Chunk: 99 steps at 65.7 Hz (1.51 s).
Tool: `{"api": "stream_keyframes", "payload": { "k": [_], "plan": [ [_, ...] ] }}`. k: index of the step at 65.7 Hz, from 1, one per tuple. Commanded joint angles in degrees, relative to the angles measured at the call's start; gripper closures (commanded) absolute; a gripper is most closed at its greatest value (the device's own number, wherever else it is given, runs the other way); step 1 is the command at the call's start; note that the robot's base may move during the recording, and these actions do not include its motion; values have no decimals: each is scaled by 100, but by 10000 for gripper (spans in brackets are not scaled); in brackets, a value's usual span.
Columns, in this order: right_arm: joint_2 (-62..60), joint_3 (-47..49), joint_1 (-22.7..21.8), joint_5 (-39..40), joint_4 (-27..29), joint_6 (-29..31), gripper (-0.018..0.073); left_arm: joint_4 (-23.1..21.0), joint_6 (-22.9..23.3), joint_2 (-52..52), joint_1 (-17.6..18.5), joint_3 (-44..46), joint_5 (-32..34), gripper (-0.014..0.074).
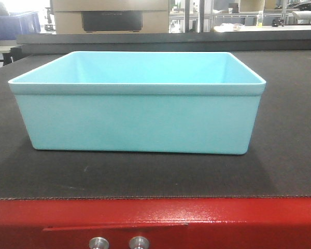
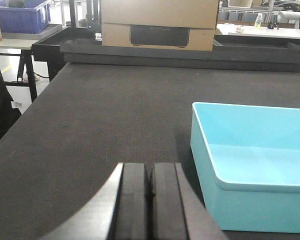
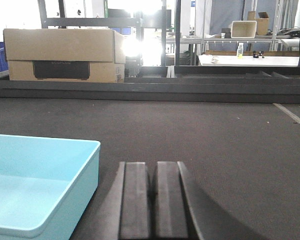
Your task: Fetch blue bin and place on conveyor start
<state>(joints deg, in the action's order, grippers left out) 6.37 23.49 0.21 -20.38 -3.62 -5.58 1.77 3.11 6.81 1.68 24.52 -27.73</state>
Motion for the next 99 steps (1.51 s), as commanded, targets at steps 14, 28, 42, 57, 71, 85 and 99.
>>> {"api": "stream_keyframes", "payload": {
  "k": [14, 28, 42, 57, 71, 85, 99],
  "plan": [
    [-21, -10, -18, 78, -74, 53, 721, 18, -3, -36, -17, -11, 122, 707],
    [-21, -10, -18, 78, -74, 53, 721, 18, -3, -36, -17, -11, 134, 707],
    [-21, -10, -18, 78, -74, 53, 721, 18, -3, -36, -17, -37, 134, 707],
    [-21, -10, -18, 78, -74, 53, 721, -16, -3, -479, -405, -682, 576, 707],
    [-21, -10, -18, 99, -74, 53, 721, -16, -13, -681, -639, -2053, 2053, 707],
    [-21, -10, -18, 122, -74, 53, 721, -132, -13, -681, -639, -2452, 2474, 707],
    [-21, -10, -18, 132, -74, 53, 721, -146, -13, -681, -639, -2452, 2574, 707]
  ]
}}
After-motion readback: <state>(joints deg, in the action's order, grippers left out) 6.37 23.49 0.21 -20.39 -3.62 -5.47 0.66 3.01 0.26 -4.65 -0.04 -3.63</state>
